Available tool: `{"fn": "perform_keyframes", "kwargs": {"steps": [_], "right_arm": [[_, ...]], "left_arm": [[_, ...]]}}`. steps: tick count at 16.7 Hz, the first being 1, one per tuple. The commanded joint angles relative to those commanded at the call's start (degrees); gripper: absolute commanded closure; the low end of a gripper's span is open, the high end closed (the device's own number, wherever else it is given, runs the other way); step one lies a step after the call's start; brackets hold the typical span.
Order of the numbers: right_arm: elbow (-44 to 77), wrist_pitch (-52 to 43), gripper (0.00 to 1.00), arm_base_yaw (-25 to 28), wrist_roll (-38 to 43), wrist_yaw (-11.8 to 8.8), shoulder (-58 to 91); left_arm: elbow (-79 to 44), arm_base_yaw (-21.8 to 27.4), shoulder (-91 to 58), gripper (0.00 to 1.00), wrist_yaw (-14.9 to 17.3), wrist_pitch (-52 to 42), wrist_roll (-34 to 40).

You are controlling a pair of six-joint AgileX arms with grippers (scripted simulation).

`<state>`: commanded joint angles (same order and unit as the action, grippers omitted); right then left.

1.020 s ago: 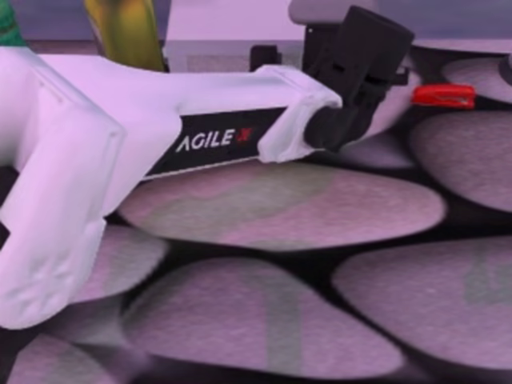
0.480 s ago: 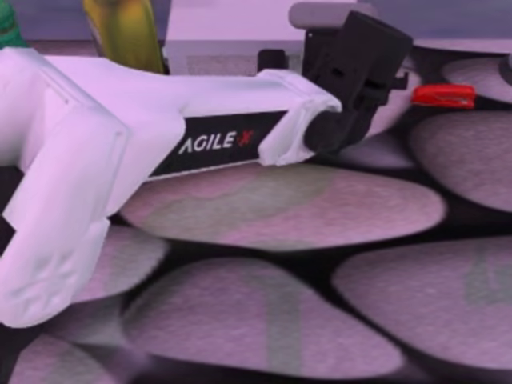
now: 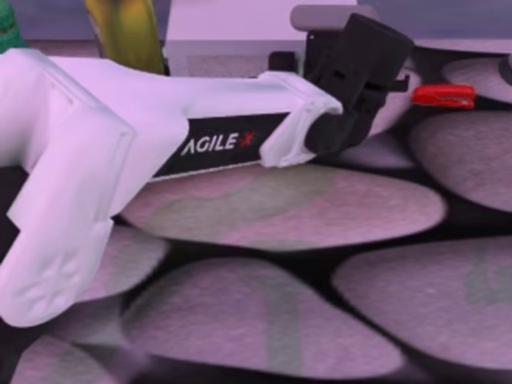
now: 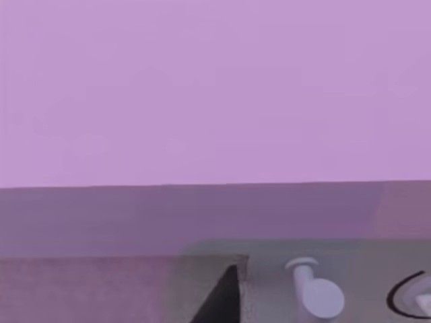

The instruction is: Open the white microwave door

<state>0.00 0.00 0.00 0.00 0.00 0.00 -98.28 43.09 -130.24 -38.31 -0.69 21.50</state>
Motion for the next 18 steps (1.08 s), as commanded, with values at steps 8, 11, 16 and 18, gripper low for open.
{"fn": "perform_keyframes", "kwargs": {"steps": [8, 11, 16, 18], "right_arm": [[0.00, 0.00, 0.00, 0.00, 0.00, 0.00, 0.00], [0.00, 0.00, 0.00, 0.00, 0.00, 0.00, 0.00], [0.00, 0.00, 0.00, 0.00, 0.00, 0.00, 0.00], [0.00, 0.00, 0.00, 0.00, 0.00, 0.00, 0.00]], "left_arm": [[0.00, 0.00, 0.00, 1.00, 0.00, 0.00, 0.00], [1.44, 3.48, 1.00, 1.00, 0.42, -0.61, 0.30], [-9.20, 2.84, -3.30, 1.00, 3.62, -12.72, 3.27], [-15.74, 2.28, -5.81, 1.00, 5.71, -21.11, 5.13]]}}
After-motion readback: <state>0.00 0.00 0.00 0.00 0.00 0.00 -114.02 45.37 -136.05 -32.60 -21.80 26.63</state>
